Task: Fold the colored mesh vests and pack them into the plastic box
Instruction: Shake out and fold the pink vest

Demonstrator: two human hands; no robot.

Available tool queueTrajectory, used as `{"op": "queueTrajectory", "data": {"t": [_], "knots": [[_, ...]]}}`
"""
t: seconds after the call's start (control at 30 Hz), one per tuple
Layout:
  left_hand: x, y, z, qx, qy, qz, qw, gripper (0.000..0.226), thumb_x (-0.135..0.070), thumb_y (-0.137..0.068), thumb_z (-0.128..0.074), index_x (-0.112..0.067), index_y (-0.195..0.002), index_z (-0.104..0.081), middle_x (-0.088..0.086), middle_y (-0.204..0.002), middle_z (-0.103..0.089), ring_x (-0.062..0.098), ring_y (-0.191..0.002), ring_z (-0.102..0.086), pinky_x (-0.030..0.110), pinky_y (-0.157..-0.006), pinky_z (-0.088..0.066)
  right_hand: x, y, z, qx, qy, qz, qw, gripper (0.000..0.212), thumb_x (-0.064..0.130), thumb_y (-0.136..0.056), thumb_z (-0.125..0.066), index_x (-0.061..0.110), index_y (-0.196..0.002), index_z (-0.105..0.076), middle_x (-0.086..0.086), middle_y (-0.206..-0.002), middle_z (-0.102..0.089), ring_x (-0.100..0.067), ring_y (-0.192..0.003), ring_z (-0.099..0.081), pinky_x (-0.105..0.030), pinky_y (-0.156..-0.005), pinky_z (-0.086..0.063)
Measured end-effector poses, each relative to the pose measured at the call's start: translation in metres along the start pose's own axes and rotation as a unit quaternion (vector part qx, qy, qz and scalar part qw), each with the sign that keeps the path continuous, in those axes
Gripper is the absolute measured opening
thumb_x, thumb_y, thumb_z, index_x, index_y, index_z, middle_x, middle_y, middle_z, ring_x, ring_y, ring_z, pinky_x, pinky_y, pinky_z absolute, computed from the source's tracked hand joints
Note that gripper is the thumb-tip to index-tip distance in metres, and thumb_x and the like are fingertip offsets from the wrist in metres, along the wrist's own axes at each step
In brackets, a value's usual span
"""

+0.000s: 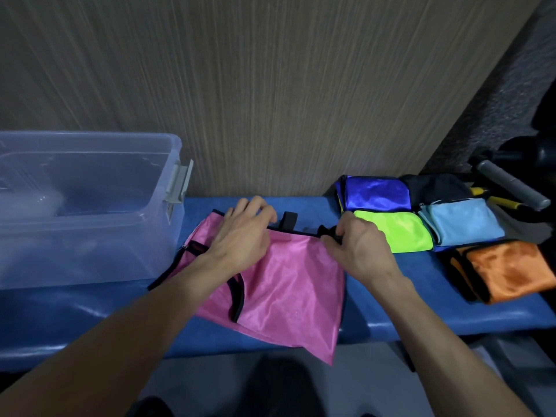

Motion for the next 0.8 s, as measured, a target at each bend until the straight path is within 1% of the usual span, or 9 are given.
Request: {"op": "queueTrajectory", "data": {"t": [0.07,0.13,0.2,0.23,0.3,0.4,0.57,0.7,0.8], "knots": [[-0.032,0.014,0.012,-0.005,0.027,-0.052,0.998,0.029,-0.035,-0.097,-0.054,-0.022,-0.123,-0.056,-0.006,-0.125,-0.047,0.021,-0.112,-0.047,0.037,-0.093,-0.042,-0.012,0.014,0.002,0.024,0.004,-0.039,0.999,0.034,0.044,-0.093,-0.067,0.010,-0.091,-0.058,-0.010,-0.085,-0.068,-0.036,-0.083,-0.064,-0.035,-0.066,-0.045],[-0.055,0.037,-0.009,0.099,0.033,-0.068,0.992,0.057,-0.059,-0.100,-0.040,-0.026,-0.147,-0.039,-0.003,-0.148,-0.034,0.022,-0.135,-0.035,0.043,-0.112,-0.036,-0.024,0.031,-0.012,0.102,-0.012,-0.088,0.991,0.041,0.049,-0.094,-0.065,0.010,-0.082,-0.060,-0.011,-0.071,-0.071,-0.031,-0.068,-0.070,-0.034,-0.062,-0.054],[-0.055,0.063,-0.042,0.223,-0.015,-0.058,0.973,0.080,-0.072,-0.098,-0.026,-0.031,-0.162,-0.003,-0.004,-0.169,0.006,0.026,-0.155,0.004,0.054,-0.126,-0.006,-0.031,0.052,-0.029,0.185,-0.084,-0.150,0.968,0.048,0.050,-0.093,-0.067,0.007,-0.075,-0.058,-0.013,-0.062,-0.070,-0.026,-0.051,-0.070,-0.032,-0.052,-0.058],[-0.047,0.072,-0.054,0.255,-0.040,-0.052,0.965,0.084,-0.076,-0.096,-0.020,-0.033,-0.161,0.011,-0.004,-0.168,0.022,0.028,-0.154,0.021,0.057,-0.124,0.006,-0.033,0.061,-0.036,0.207,-0.127,-0.176,0.954,0.048,0.050,-0.091,-0.070,0.006,-0.076,-0.057,-0.015,-0.062,-0.070,-0.024,-0.049,-0.070,-0.032,-0.047,-0.057],[-0.026,0.081,-0.066,0.281,-0.054,-0.030,0.958,0.086,-0.082,-0.092,-0.011,-0.036,-0.156,0.025,-0.003,-0.162,0.036,0.030,-0.148,0.034,0.057,-0.122,0.015,-0.032,0.071,-0.039,0.205,-0.183,-0.190,0.943,0.046,0.049,-0.087,-0.075,0.008,-0.077,-0.059,-0.011,-0.060,-0.068,-0.020,-0.047,-0.068,-0.032,-0.044,-0.056],[-0.011,0.082,-0.066,0.289,-0.041,-0.030,0.956,0.086,-0.085,-0.090,-0.009,-0.039,-0.153,0.028,-0.004,-0.160,0.038,0.028,-0.146,0.038,0.055,-0.122,0.018,-0.034,0.077,-0.042,0.168,-0.201,-0.185,0.947,0.047,0.051,-0.084,-0.078,0.010,-0.070,-0.060,0.001,-0.051,-0.054,-0.013,-0.041,-0.056,-0.030,-0.043,-0.053],[-0.013,0.071,-0.048,0.220,-0.028,-0.042,0.974,0.085,-0.082,-0.092,-0.014,-0.038,-0.160,0.013,-0.004,-0.166,0.026,0.024,-0.152,0.028,0.052,-0.124,0.014,-0.033,0.079,-0.053,0.129,-0.183,-0.182,0.958,0.053,0.049,-0.084,-0.078,0.017,-0.055,-0.047,0.011,-0.036,-0.042,-0.015,-0.047,-0.044,-0.030,-0.050,-0.036],[-0.009,0.079,-0.061,0.266,-0.043,-0.005,0.963,0.087,-0.087,-0.087,-0.006,-0.041,-0.156,0.022,0.000,-0.164,0.032,0.031,-0.148,0.034,0.059,-0.120,0.016,-0.036,0.081,-0.053,0.049,-0.293,-0.204,0.933,0.045,0.036,-0.094,-0.070,0.014,-0.064,-0.046,0.005,-0.053,-0.044,-0.019,-0.056,-0.042,-0.034,-0.056,-0.036],[-0.023,0.087,-0.068,0.280,-0.036,0.016,0.959,0.090,-0.089,-0.086,-0.005,-0.040,-0.157,0.021,0.003,-0.163,0.033,0.036,-0.148,0.034,0.062,-0.120,0.015,-0.046,0.082,-0.045,0.002,-0.296,-0.218,0.930,0.034,0.035,-0.100,-0.059,0.010,-0.077,-0.053,0.000,-0.069,-0.056,-0.022,-0.068,-0.054,-0.037,-0.068,-0.044]]}}
Point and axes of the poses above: each hand's wrist, its own y-axis away from the middle knuckle, its own z-axis out of the back of the hand, x = y × z, the point moved 10 cm from there along -y, towards the middle knuckle
